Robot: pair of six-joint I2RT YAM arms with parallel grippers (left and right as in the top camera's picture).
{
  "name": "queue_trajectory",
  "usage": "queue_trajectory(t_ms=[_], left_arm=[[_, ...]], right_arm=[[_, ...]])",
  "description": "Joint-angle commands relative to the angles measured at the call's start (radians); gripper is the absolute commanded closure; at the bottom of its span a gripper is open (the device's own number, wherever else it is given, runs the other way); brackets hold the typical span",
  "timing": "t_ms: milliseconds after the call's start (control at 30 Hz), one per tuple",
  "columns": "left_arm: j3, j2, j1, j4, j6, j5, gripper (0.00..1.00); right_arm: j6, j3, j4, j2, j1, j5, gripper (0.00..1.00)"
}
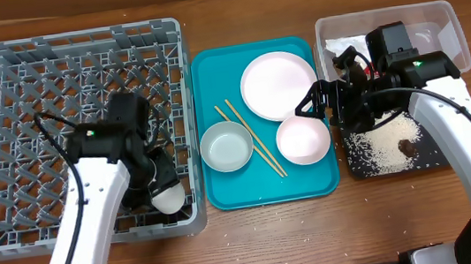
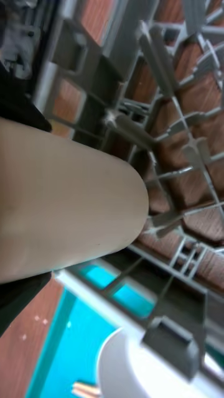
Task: Sort waste into correct bins and load items into the dishwasher
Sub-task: 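Lower the cup into the rack's front right slot and release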
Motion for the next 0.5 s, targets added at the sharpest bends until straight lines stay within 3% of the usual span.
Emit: queue_trajectory(t_ms=[0,67,100,133,200,267,333,467], left_arm=[[-0.091,-0.006,-0.008,0.089,-0.043,-0.042,0.95],[-0.129,-0.006,-0.008,0.135,-0.055,-0.042,0.91],[-0.145,-0.006,-0.008,0.15,-0.058,-0.042,0.81],[-0.154,-0.006,-0.008,0.159,-0.058,-0.042,0.63],[-0.165,-0.006,-0.008,0.165,-0.061,-0.042,0.44],[-0.164,-0.006,-0.008,0.165,-0.061,-0.042,0.31],[-0.164,-0.006,-0.008,0.166,-0.061,-0.042,0.21],[-0.153,-0.006,-0.008,0.164,-0.06,-0.042,0.15]], right_arm=[[-0.005,0.002,0.006,-0.009,0.003,0.003,0.0],[-0.005,0.002,0.004,-0.009,0.003,0.003,0.0],[-0.005,0.002,0.004,-0.009,0.003,0.003,0.0],[-0.005,0.002,0.003,-0.009,0.003,0.002,0.0],[-0.005,0.002,0.004,-0.009,0.003,0.002,0.0],[-0.005,0.002,0.005,-0.009,0.003,0.002,0.0],[-0.005,0.002,0.005,-0.009,0.003,0.003,0.0],[-0.005,0.002,0.005,-0.009,0.003,0.002,0.0]])
